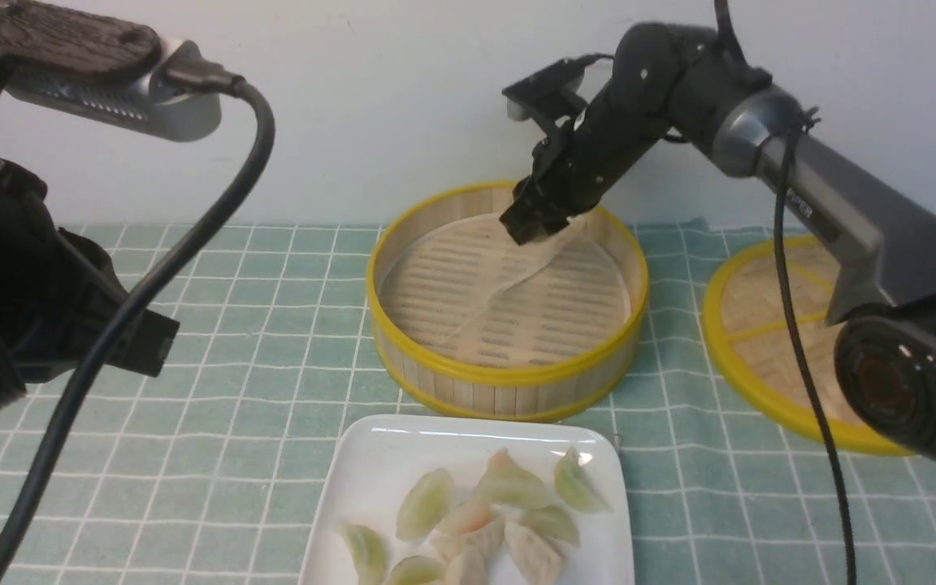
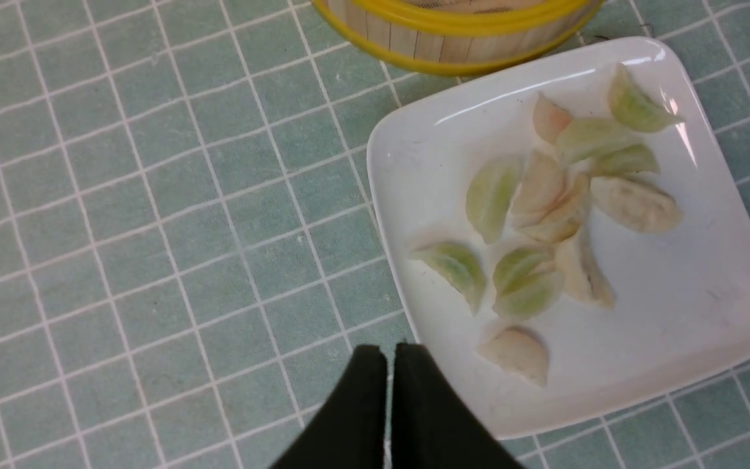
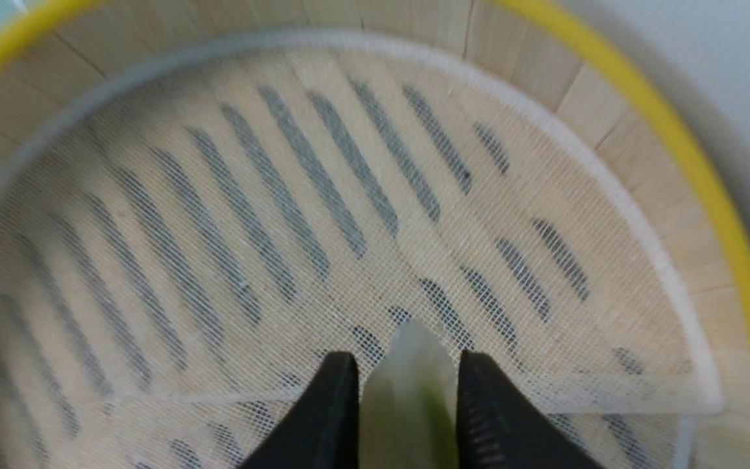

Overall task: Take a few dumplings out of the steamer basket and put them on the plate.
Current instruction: Use the right arm to grab a dumpling from inside the steamer, then use the right arm to put the dumpling into the plate

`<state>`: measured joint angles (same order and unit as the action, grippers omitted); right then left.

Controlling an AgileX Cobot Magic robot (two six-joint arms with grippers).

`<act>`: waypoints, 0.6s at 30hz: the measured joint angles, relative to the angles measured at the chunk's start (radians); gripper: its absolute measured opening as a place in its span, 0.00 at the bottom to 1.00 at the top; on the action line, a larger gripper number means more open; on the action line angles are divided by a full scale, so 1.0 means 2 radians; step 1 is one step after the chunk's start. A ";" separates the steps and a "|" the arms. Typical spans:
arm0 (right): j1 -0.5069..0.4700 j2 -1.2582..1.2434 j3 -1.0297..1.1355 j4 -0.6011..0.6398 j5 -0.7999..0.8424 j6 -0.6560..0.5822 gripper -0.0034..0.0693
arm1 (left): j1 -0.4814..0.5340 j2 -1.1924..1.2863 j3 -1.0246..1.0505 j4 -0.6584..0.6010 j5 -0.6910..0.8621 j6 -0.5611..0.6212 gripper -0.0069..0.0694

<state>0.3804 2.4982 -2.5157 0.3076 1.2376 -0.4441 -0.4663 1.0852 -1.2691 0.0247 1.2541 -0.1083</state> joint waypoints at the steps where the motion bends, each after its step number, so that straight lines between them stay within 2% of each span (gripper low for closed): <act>1: 0.000 -0.011 -0.001 -0.003 0.001 0.009 0.29 | 0.000 0.000 0.000 0.001 0.000 0.000 0.08; 6: 0.000 -0.053 0.018 -0.027 0.004 0.072 0.29 | 0.000 0.000 0.000 0.010 0.001 0.000 0.08; 9: 0.000 -0.112 0.100 -0.032 0.004 0.088 0.29 | 0.000 -0.001 0.000 0.012 0.001 0.003 0.08; 13: 0.000 -0.250 0.304 -0.019 0.004 0.085 0.29 | 0.000 -0.008 0.000 0.013 0.001 0.006 0.08; 15: 0.001 -0.298 0.379 0.004 0.003 0.076 0.29 | 0.000 -0.010 0.000 0.013 0.001 0.006 0.08; 18: 0.028 -0.372 0.536 0.055 -0.024 0.040 0.29 | 0.000 -0.011 0.000 0.015 0.001 0.008 0.08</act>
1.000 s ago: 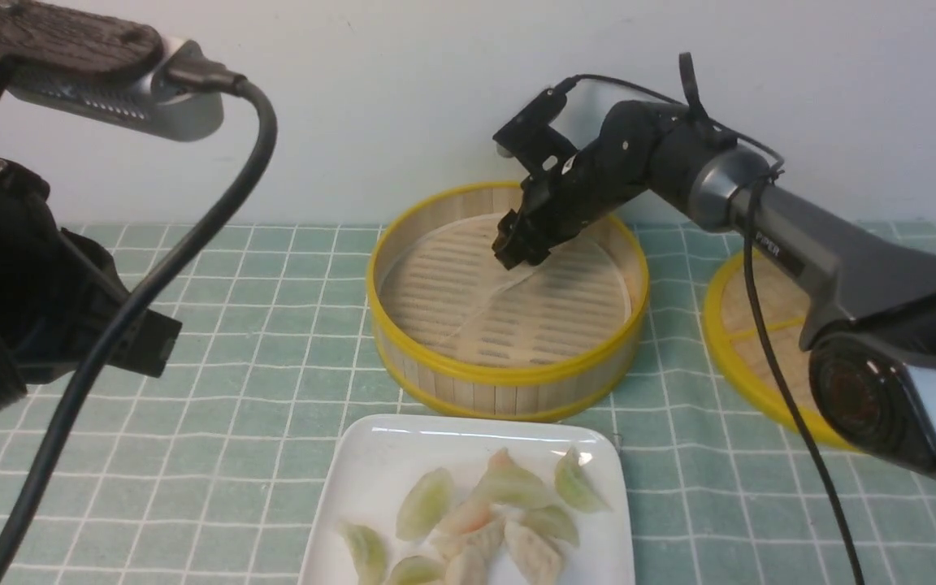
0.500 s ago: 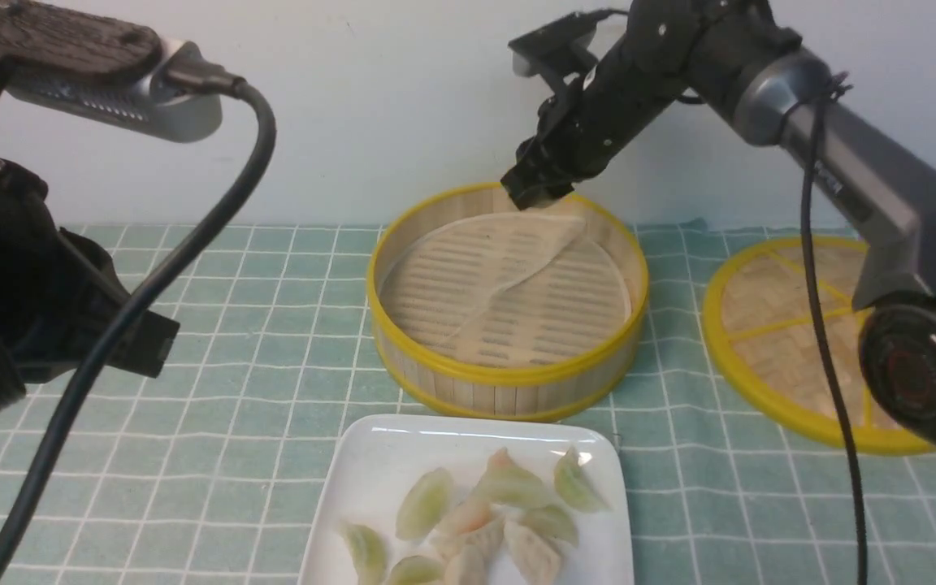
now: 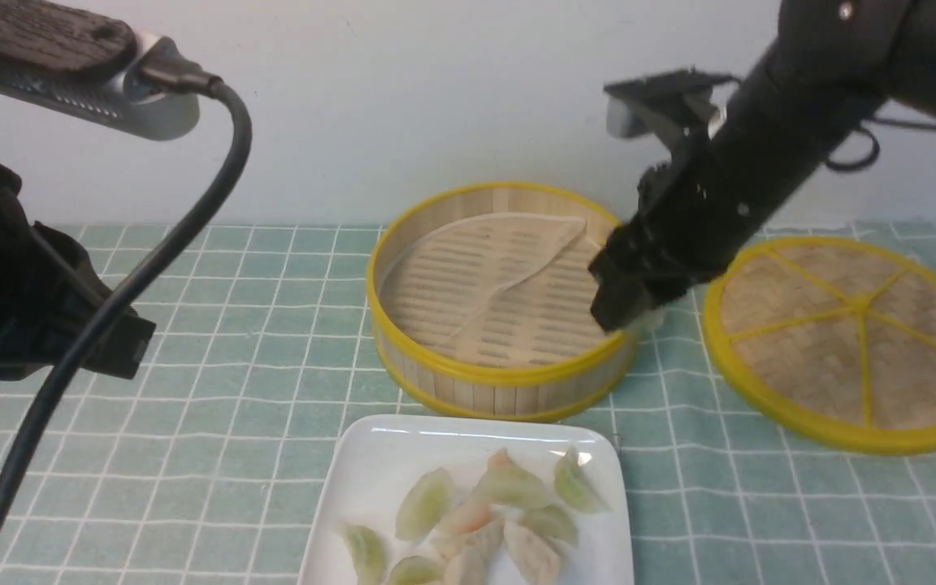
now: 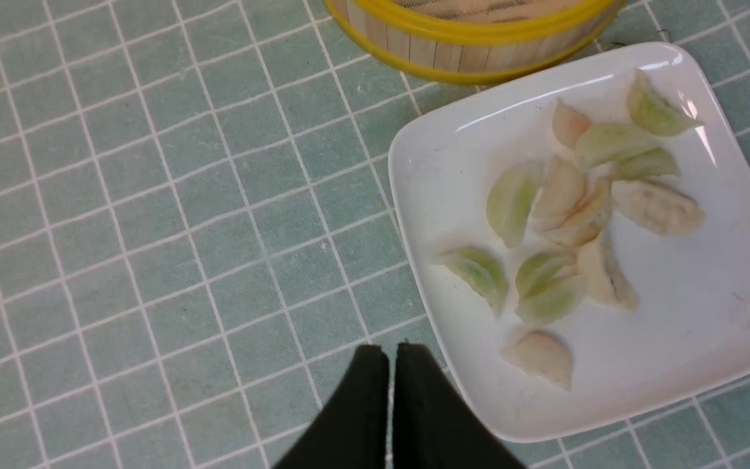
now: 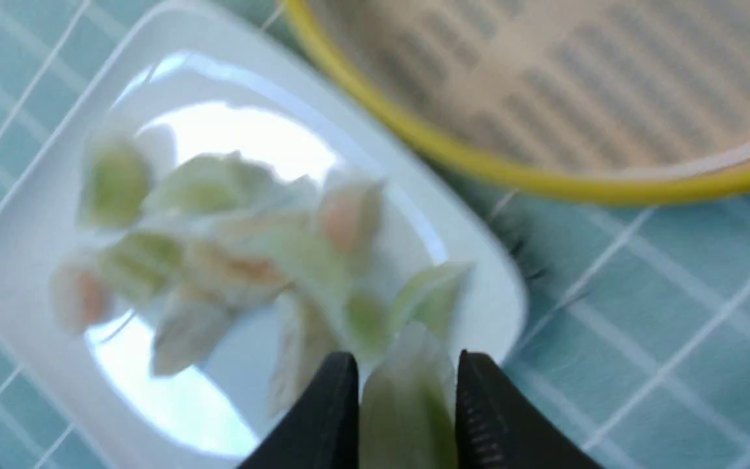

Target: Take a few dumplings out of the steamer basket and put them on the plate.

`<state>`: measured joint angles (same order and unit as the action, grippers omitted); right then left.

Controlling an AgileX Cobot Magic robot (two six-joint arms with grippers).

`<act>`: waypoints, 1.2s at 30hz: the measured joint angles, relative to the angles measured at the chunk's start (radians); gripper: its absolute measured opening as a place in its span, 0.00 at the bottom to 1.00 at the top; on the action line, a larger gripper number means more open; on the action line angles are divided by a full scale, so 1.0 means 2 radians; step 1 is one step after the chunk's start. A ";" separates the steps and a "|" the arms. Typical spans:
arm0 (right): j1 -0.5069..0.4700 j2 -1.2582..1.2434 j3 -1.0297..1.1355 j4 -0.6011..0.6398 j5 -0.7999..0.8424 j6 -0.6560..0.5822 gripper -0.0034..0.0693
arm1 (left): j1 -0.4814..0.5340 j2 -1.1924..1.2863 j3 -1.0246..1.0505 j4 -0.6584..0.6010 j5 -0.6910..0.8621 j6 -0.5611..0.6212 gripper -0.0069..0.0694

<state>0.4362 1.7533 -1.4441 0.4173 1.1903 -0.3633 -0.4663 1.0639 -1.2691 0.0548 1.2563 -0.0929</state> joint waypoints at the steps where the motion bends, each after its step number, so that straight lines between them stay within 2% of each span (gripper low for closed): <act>1: 0.011 -0.008 0.030 0.012 -0.013 -0.006 0.29 | 0.000 0.000 0.000 0.000 0.000 0.000 0.08; 6: 0.085 -0.009 0.150 0.030 -0.106 -0.015 0.29 | 0.000 0.000 0.000 0.003 0.000 0.006 0.08; 11: 0.122 0.013 0.167 0.032 -0.147 -0.017 0.29 | 0.000 0.000 0.000 0.003 0.000 0.010 0.08; 15: 0.136 0.029 0.167 0.035 -0.155 -0.007 0.44 | 0.000 0.000 0.000 0.003 0.000 0.011 0.08; 18: 0.136 0.028 0.160 0.027 -0.144 0.035 0.66 | 0.000 0.000 0.000 0.003 0.000 0.020 0.08; 21: 0.136 0.014 0.145 0.002 -0.110 0.078 0.73 | 0.000 0.000 0.000 0.003 0.000 0.023 0.08; 23: 0.136 -0.012 0.132 -0.026 -0.082 0.111 0.70 | 0.000 0.000 0.000 0.003 0.000 0.024 0.08; 25: 0.136 -0.045 0.126 -0.051 -0.067 0.137 0.62 | 0.000 0.000 0.000 0.003 0.000 0.027 0.08; 27: 0.136 -0.112 0.124 -0.091 -0.059 0.174 0.45 | 0.000 0.000 0.000 0.003 0.000 0.031 0.08; 28: 0.136 -0.119 0.124 -0.100 -0.059 0.178 0.43 | 0.000 0.000 0.000 0.003 0.000 0.031 0.08; 30: 0.136 -0.196 0.124 -0.145 -0.058 0.224 0.23 | 0.000 0.000 0.000 0.003 0.000 0.035 0.08; 32: 0.136 -0.292 0.129 -0.193 -0.062 0.264 0.09 | 0.000 0.000 0.000 0.003 0.000 0.036 0.08; 34: 0.136 -0.344 0.138 -0.213 -0.069 0.285 0.06 | 0.000 0.000 0.000 0.003 0.000 0.036 0.08; 36: 0.136 -0.453 0.169 -0.262 -0.095 0.324 0.04 | 0.000 0.000 0.000 0.002 0.000 0.036 0.08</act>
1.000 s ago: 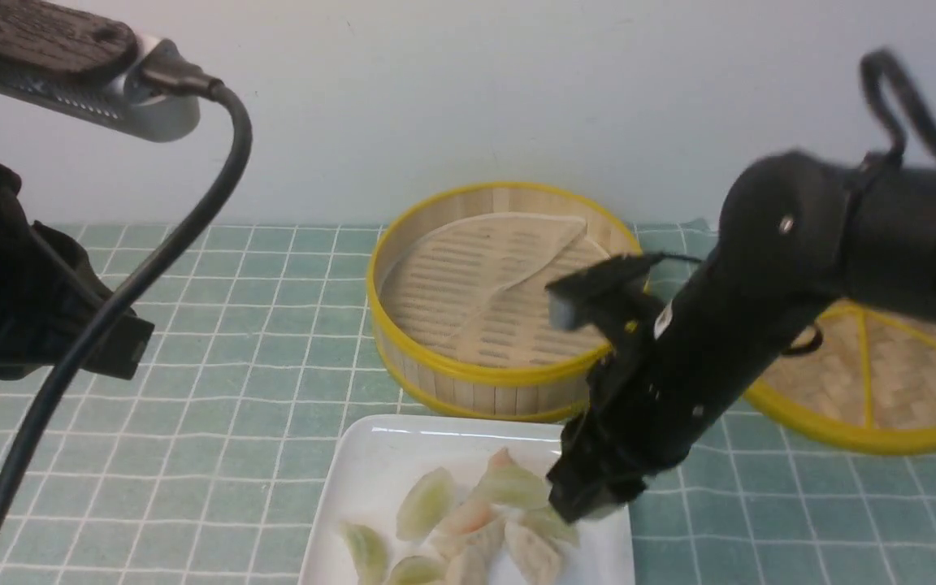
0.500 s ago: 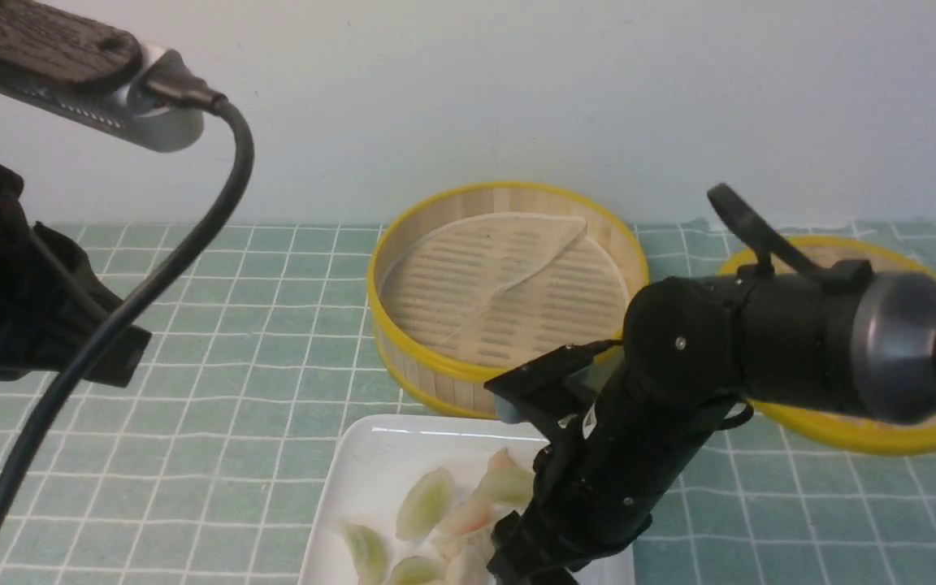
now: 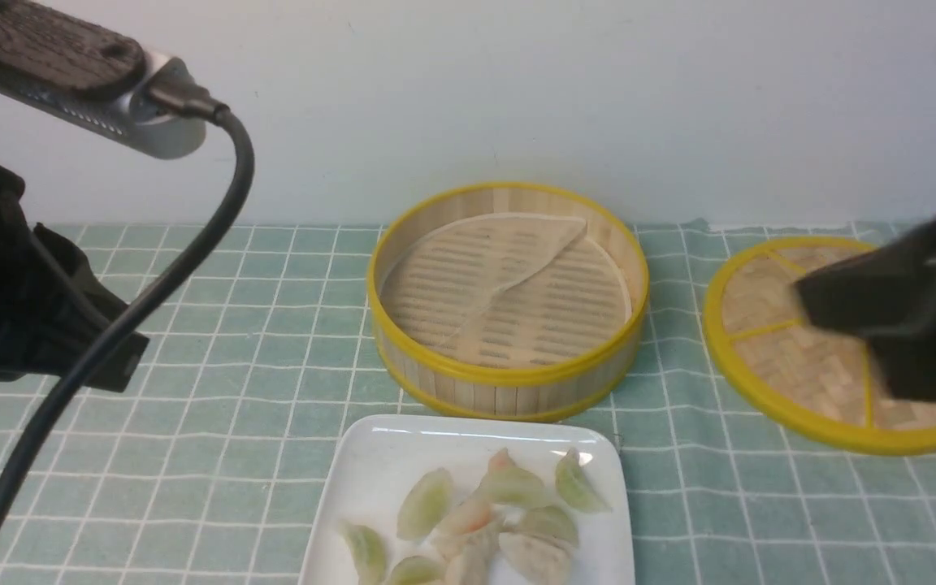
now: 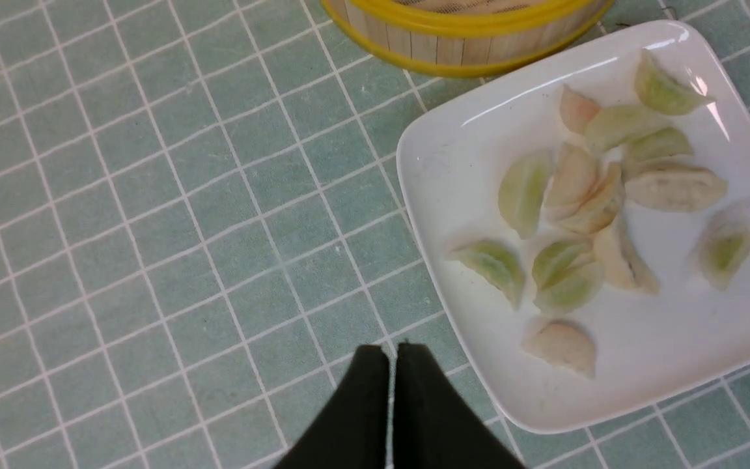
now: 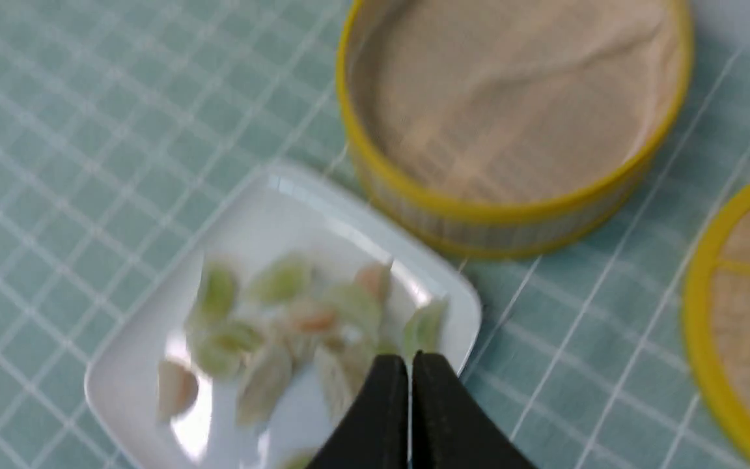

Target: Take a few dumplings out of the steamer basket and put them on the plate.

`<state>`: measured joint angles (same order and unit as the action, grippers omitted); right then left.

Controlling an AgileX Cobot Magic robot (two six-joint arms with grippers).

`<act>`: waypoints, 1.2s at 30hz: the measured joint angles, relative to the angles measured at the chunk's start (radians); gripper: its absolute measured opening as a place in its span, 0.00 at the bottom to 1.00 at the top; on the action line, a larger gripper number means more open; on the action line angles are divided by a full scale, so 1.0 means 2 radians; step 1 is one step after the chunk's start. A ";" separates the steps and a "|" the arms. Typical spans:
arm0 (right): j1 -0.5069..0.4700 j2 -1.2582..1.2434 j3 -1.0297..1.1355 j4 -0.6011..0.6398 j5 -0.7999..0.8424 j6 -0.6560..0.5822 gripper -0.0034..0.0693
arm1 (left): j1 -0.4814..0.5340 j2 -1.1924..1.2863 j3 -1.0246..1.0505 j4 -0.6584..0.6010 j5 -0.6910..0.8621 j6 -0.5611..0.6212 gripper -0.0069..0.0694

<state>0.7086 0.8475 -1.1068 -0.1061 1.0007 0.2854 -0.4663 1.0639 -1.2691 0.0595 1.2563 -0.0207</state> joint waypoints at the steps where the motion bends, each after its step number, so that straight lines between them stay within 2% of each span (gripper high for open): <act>1: 0.000 -0.047 0.024 -0.018 -0.020 0.015 0.03 | 0.000 0.000 0.000 -0.001 0.000 0.000 0.08; 2: 0.000 -0.066 0.029 -0.024 -0.023 0.017 0.03 | 0.000 0.000 0.000 -0.001 0.000 0.000 0.08; 6: 0.000 -0.284 0.145 -0.093 -0.099 0.050 0.03 | 0.000 0.000 0.000 -0.004 0.000 0.000 0.08; 7: 0.000 -0.284 0.149 -0.093 -0.100 0.052 0.03 | 0.000 0.000 0.000 -0.004 0.000 0.000 0.08; 8: 0.000 -0.348 0.181 -0.116 -0.104 0.074 0.03 | 0.000 0.000 0.000 -0.004 -0.004 0.000 0.08; 11: 0.000 -0.413 0.219 -0.140 -0.102 0.096 0.03 | 0.000 0.000 0.000 -0.004 -0.018 0.004 0.08; 16: 0.000 -0.433 0.243 -0.182 -0.119 0.111 0.03 | 0.000 -0.005 0.000 -0.010 -0.039 0.014 0.08; 20: 0.000 -0.434 0.244 -0.180 -0.130 0.116 0.03 | 0.000 -0.038 0.010 -0.017 -0.043 0.018 0.08; 30: 0.000 -0.434 0.244 -0.180 -0.131 0.117 0.03 | 0.000 -0.326 0.159 -0.027 -0.192 -0.001 0.08; 36: 0.000 -0.434 0.244 -0.180 -0.131 0.117 0.03 | 0.000 -0.425 0.214 -0.030 -0.213 -0.003 0.08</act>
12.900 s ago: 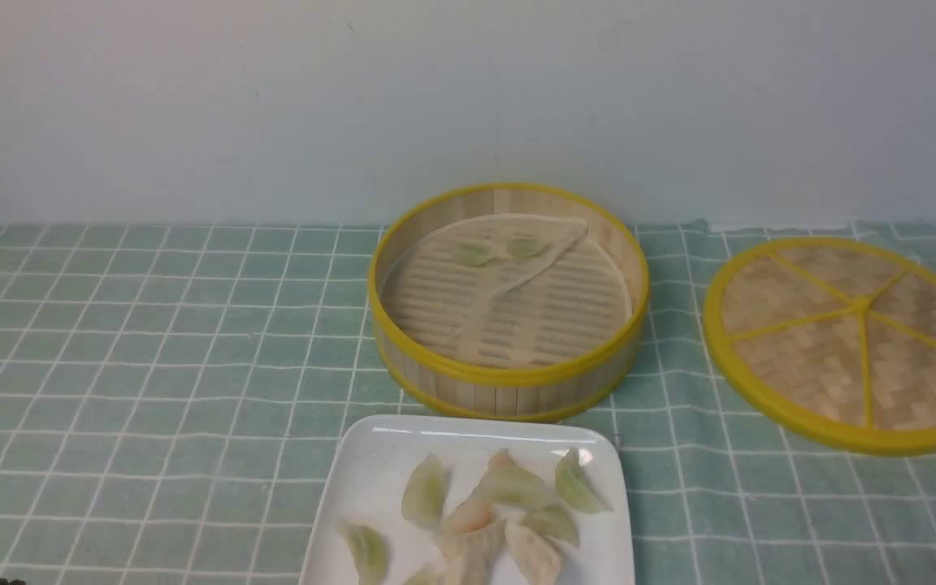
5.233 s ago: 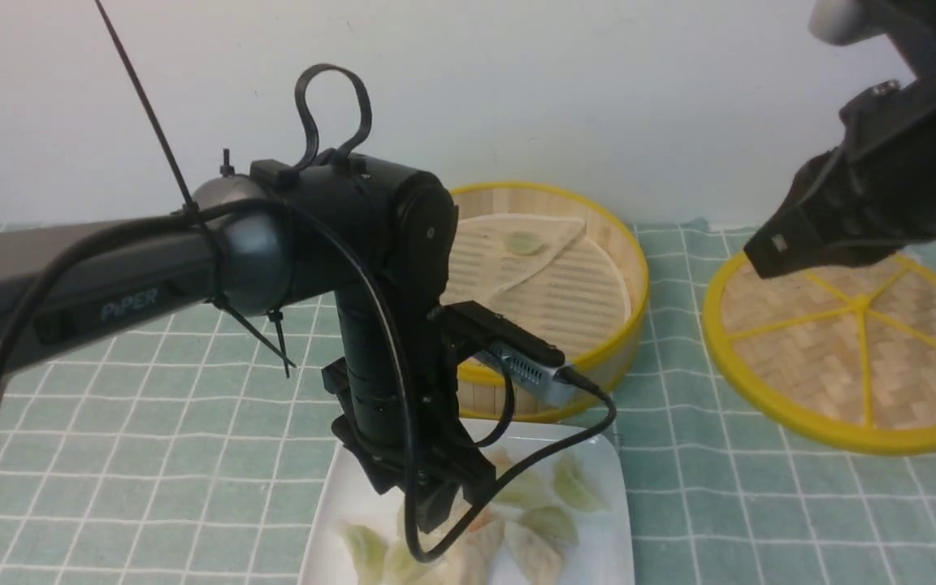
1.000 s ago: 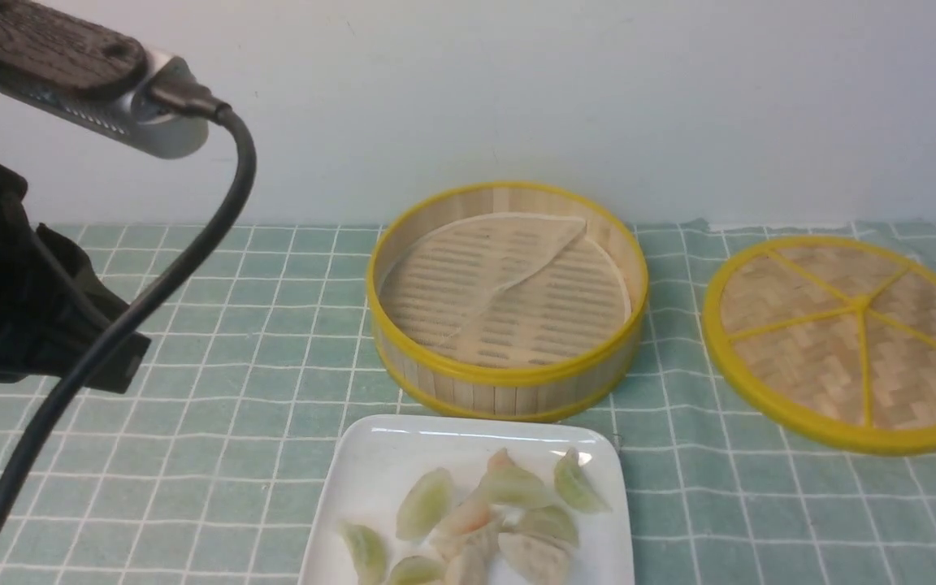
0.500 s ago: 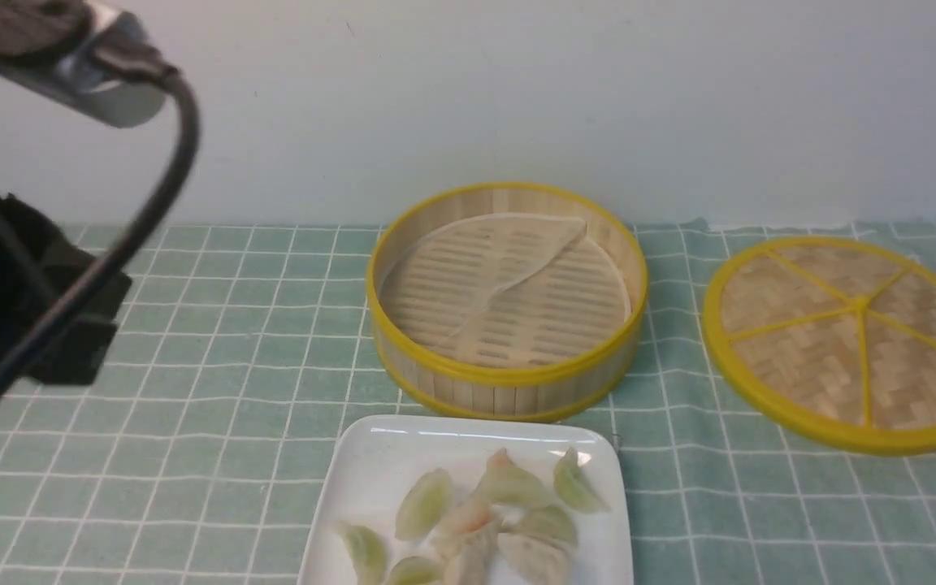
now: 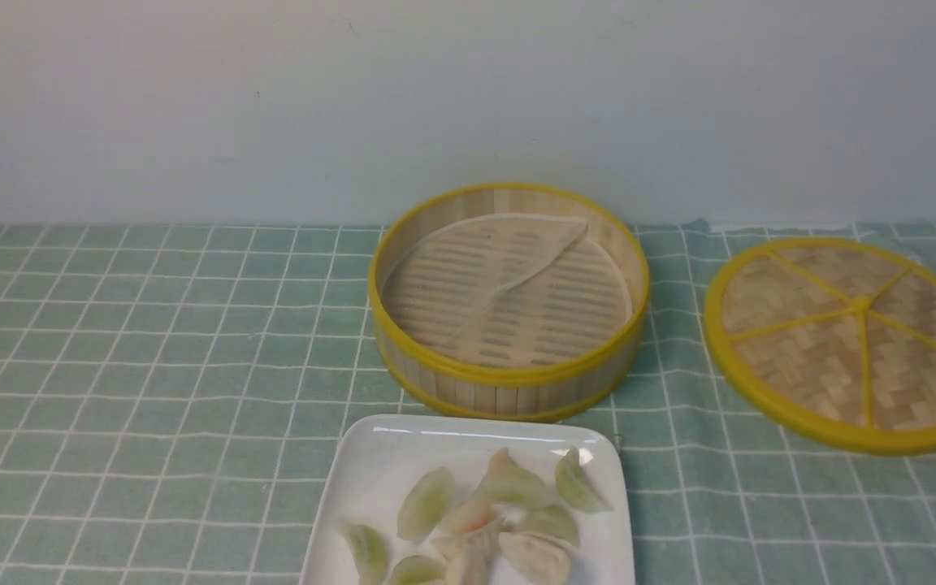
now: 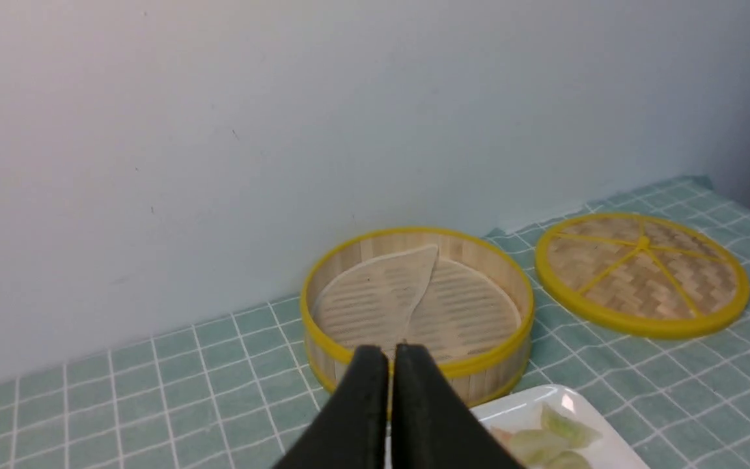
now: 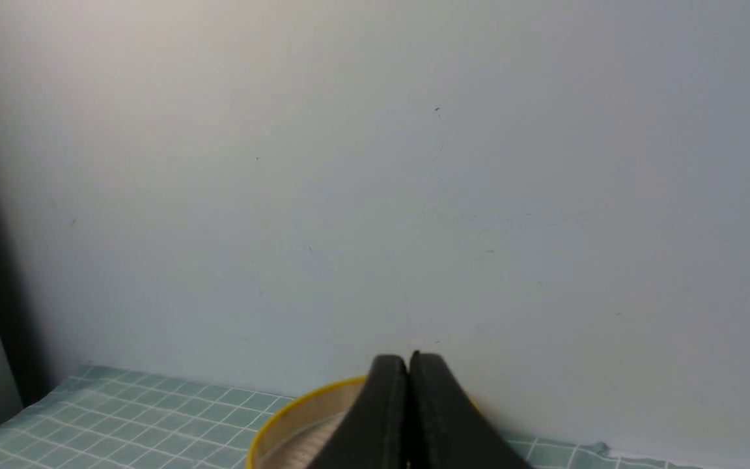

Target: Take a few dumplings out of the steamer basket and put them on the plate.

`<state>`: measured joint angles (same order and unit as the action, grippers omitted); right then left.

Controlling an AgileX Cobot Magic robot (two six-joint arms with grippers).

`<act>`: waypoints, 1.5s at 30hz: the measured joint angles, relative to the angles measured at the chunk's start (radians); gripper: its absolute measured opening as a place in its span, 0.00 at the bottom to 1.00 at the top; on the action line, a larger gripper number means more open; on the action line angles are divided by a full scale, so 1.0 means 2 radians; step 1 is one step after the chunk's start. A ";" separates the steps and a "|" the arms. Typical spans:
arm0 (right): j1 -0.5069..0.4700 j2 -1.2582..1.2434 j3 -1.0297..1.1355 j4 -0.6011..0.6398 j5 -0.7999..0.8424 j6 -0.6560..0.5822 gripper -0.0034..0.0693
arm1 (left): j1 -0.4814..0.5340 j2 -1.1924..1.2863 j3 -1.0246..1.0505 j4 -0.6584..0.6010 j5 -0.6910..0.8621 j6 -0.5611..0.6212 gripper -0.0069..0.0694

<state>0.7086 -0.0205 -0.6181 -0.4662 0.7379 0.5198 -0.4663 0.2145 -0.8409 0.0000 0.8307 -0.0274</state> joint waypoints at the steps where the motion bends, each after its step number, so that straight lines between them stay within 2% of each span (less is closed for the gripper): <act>1: 0.000 0.000 0.000 0.000 0.000 0.000 0.03 | 0.000 -0.003 0.002 0.000 0.000 0.000 0.08; 11: 0.000 0.000 0.000 0.000 0.000 0.000 0.03 | 0.000 -0.052 0.026 0.004 0.001 0.000 0.08; 15: 0.000 0.000 0.000 0.000 0.000 0.000 0.03 | 0.008 -0.058 0.079 0.017 -0.049 0.000 0.08; 18: 0.000 0.000 0.000 0.000 0.000 -0.001 0.03 | 0.050 -0.080 0.145 0.011 -0.112 0.003 0.08; 21: 0.000 0.000 0.000 0.000 0.000 -0.001 0.03 | 0.121 -0.109 0.236 -0.004 -0.173 0.014 0.08; 27: 0.000 0.000 0.000 0.000 0.000 -0.001 0.03 | 0.199 -0.114 0.370 -0.019 -0.210 0.016 0.08; 32: 0.000 0.000 0.000 0.000 0.000 -0.001 0.03 | 0.203 -0.114 0.430 -0.015 -0.210 0.016 0.08; 45: 0.000 0.000 0.000 0.000 0.000 -0.002 0.03 | 0.203 -0.114 0.433 -0.015 -0.221 0.016 0.08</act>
<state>0.7086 -0.0205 -0.6181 -0.4670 0.7371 0.5167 -0.0597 -0.0133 0.0241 -0.0296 0.3889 0.0053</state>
